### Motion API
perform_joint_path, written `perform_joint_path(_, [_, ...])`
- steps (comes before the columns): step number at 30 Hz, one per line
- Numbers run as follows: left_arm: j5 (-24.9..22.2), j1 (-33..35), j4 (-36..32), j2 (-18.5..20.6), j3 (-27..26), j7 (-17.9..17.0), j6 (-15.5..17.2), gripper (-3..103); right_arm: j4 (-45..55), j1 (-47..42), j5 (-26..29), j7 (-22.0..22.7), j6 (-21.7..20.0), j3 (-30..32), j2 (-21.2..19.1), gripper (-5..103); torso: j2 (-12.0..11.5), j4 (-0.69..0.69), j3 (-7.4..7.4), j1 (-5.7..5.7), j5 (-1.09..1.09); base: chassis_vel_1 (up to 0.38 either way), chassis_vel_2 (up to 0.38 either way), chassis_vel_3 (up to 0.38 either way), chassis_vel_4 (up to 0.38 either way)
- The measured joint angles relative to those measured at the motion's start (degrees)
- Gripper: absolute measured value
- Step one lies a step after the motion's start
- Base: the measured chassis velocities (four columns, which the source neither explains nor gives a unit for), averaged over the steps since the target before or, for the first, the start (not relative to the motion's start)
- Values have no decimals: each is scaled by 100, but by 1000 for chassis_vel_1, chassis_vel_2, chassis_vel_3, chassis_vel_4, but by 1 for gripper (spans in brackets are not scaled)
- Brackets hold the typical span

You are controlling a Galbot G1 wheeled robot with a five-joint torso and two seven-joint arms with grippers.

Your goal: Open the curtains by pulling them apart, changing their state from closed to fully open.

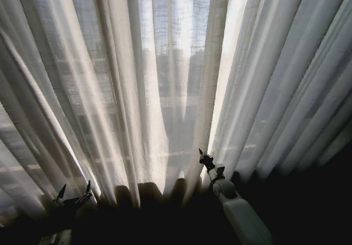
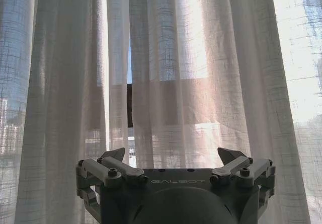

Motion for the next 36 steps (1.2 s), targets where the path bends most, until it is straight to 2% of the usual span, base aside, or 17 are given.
perform_joint_path(36, [0,0,0,0,0,0,0,100,-296,280,-42,-196,94,-109,110,0,0,0,0,0,-1,-352,-350,355,351])
